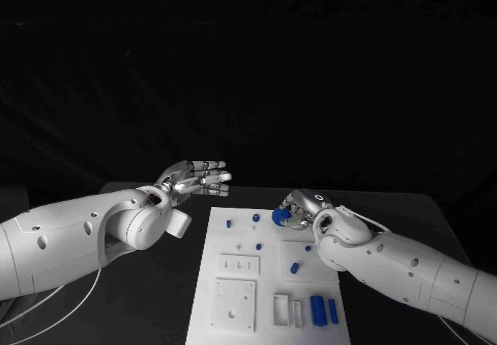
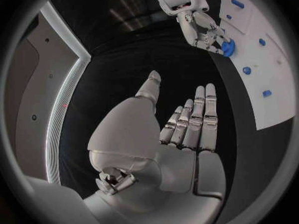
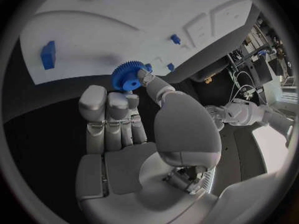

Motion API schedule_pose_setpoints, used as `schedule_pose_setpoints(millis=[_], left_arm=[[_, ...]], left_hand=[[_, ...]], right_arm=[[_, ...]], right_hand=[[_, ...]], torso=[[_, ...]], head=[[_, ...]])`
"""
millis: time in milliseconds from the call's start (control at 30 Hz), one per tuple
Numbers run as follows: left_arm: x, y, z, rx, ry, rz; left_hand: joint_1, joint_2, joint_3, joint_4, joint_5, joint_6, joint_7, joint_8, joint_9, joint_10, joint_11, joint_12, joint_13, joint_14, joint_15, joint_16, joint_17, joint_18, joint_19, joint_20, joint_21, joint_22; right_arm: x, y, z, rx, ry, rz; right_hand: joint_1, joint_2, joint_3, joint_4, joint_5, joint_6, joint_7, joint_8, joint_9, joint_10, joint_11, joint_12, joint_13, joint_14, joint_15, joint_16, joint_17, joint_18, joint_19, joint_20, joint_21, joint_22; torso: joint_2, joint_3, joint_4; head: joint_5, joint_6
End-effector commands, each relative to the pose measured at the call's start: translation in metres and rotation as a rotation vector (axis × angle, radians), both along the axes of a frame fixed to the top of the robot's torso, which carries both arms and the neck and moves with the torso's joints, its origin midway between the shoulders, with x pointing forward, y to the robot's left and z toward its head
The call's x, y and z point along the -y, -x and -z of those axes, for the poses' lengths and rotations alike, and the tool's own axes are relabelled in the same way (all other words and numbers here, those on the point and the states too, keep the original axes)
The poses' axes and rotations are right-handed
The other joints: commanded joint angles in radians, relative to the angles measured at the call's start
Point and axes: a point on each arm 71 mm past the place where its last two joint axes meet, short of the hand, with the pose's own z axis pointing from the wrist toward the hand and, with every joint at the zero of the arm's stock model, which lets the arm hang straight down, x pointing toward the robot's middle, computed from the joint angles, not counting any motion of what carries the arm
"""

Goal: Assemble the parts on the task board

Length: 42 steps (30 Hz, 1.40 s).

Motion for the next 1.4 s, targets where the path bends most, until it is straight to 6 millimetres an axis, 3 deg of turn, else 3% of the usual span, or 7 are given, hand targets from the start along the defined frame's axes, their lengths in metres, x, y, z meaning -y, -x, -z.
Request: schedule_pose_setpoints(millis=[33, 333, 567, 733, 1167, 1400], left_arm=[[0.003, 0.001, -0.001, 0.003, 0.001, 0.024], [0.006, 0.001, -0.001, 0.002, 0.002, 0.031], [0.009, 0.0, 0.0, 0.002, 0.002, 0.036], [0.011, 0.0, 0.0, 0.002, 0.001, 0.041], [0.015, -0.001, 0.0, 0.003, -0.001, 0.049], [0.016, -0.001, 0.0, 0.003, -0.001, 0.052]], left_hand=[[-0.004, 0.005, 0.0, -0.001, 0.0, -0.005, 0.039, 0.001, -0.001, -0.005, 0.0, 0.002, -0.001, -0.007, 0.0, 0.003, 0.001, -0.006, -0.008, -0.001, 0.003, -0.001], [-0.004, 0.005, 0.0, -0.001, 0.0, -0.005, 0.039, 0.001, -0.001, -0.005, 0.0, 0.002, -0.001, -0.007, 0.0, 0.003, 0.001, -0.006, -0.008, -0.001, 0.003, -0.001], [-0.002, 0.004, 0.001, -0.001, 0.0, -0.007, 0.038, 0.001, -0.001, -0.011, -0.001, 0.001, -0.001, -0.008, 0.0, 0.003, 0.001, -0.006, -0.009, -0.001, 0.003, -0.001], [-0.002, 0.004, 0.001, -0.001, 0.0, -0.007, 0.038, 0.001, -0.001, -0.011, -0.001, 0.001, -0.001, -0.008, 0.0, 0.003, 0.001, -0.006, -0.009, -0.001, 0.003, -0.001], [-0.003, 0.007, 0.0, -0.005, 0.001, -0.004, 0.033, 0.001, -0.001, -0.009, -0.005, 0.002, -0.001, -0.01, 0.0, 0.004, 0.001, -0.007, -0.01, -0.002, 0.003, -0.001], [-0.003, 0.008, -0.001, -0.006, 0.0, -0.002, 0.031, 0.001, -0.001, -0.008, -0.007, 0.002, -0.001, -0.01, 0.0, 0.004, 0.001, -0.007, -0.011, -0.001, 0.003, -0.001]], right_arm=[[-0.012, 0.004, -0.008, 0.047, -0.021, -0.013], [-0.047, 0.012, -0.009, 0.052, -0.046, -0.077], [-0.065, 0.013, 0.0, 0.037, -0.034, -0.098], [-0.076, 0.013, 0.007, 0.021, -0.017, -0.112], [-0.087, 0.012, 0.023, -0.013, 0.026, -0.12], [-0.086, 0.009, 0.029, -0.019, 0.036, -0.106]], right_hand=[[0.008, -0.004, 0.0, 0.005, 0.0, 0.012, 0.004, 0.002, 0.002, 0.003, -0.002, 0.006, 0.001, 0.001, -0.003, 0.004, 0.0, -0.006, 0.01, -0.006, 0.004, 0.109], [0.008, -0.006, -0.001, 0.011, 0.01, 0.007, 0.005, 0.002, 0.001, 0.001, -0.002, 0.003, 0.0, 0.0, -0.003, 0.001, -0.002, -0.005, 0.01, -0.006, 0.0, 0.109], [0.006, -0.007, -0.005, 0.016, 0.013, 0.0, 0.007, 0.002, 0.001, 0.0, -0.001, 0.001, -0.001, -0.001, -0.003, -0.003, -0.005, -0.005, 0.009, -0.006, -0.006, 0.107], [0.008, -0.006, -0.007, 0.016, 0.02, 0.002, 0.006, 0.002, 0.001, 0.0, -0.001, 0.0, -0.002, 0.0, -0.004, -0.005, -0.007, -0.005, 0.009, -0.006, -0.009, 0.107], [0.008, -0.005, -0.011, 0.015, 0.028, -0.001, 0.007, 0.002, 0.001, -0.004, -0.001, -0.005, -0.006, -0.002, -0.003, -0.011, -0.012, -0.005, 0.008, -0.006, -0.018, 0.106], [0.009, -0.004, -0.011, 0.013, 0.031, -0.003, 0.008, 0.002, 0.001, -0.006, -0.001, -0.008, -0.008, -0.001, -0.003, -0.013, -0.013, -0.005, 0.008, -0.006, -0.022, 0.105]], torso=[[0.002, 0.0008, 0.0002], [0.002, -0.0011, 0.0066], [0.003, 0.0, 0.0041], [0.003, -0.0011, 0.0067], [0.003, 0.0007, 0.0028], [0.003, 0.0012, 0.0041]], head=[[0.003, 0.0], [0.0, 0.003], [0.005, 0.001], [0.002, 0.002], [0.003, -0.004], [0.006, -0.005]])
